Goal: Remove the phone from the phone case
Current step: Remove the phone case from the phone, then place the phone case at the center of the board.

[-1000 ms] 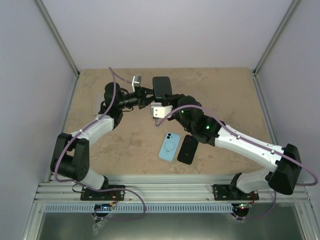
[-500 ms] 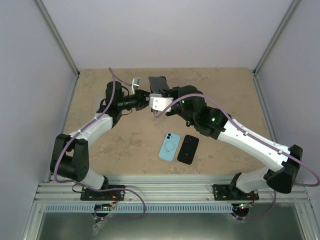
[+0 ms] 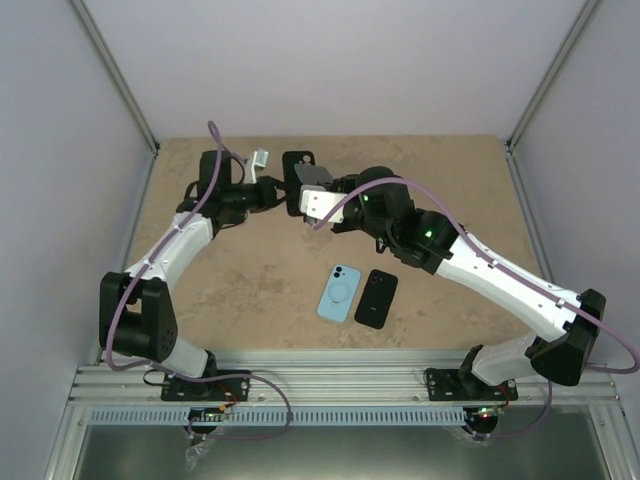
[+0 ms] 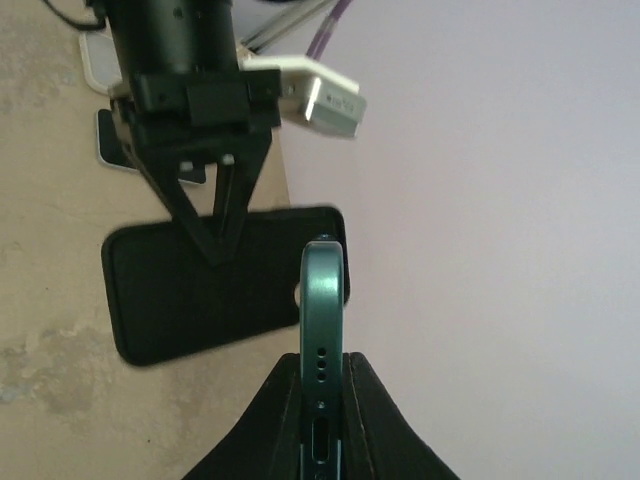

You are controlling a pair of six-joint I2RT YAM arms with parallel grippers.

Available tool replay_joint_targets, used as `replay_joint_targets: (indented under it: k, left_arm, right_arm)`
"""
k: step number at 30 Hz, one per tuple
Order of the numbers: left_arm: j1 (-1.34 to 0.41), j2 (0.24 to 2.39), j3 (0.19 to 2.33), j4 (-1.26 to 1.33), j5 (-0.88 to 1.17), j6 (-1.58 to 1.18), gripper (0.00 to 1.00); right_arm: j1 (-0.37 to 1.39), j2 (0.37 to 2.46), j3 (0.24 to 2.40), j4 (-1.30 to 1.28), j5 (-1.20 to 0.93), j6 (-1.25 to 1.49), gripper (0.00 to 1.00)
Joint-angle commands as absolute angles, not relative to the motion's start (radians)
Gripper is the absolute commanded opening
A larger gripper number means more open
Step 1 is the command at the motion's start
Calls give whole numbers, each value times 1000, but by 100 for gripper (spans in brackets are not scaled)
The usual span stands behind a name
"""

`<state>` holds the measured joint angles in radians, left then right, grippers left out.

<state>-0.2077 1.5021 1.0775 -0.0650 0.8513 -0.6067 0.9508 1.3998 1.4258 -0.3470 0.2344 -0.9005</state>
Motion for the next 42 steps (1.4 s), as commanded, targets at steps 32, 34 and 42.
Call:
replay_joint_targets:
  k: [32,34,42]
  left_arm:
    - [587,1618,1085,-1160,737,784,0]
    - [605,1654,1082,-1146,727,786,0]
    - [626,1758,1080,-1023,680,707,0]
  right_arm:
    - [917,1400,1399,-347,118,-689,1]
    - [920,1402,1399,-350,118,-687,1]
    - [923,1405,1399,-351,122,-683,1]
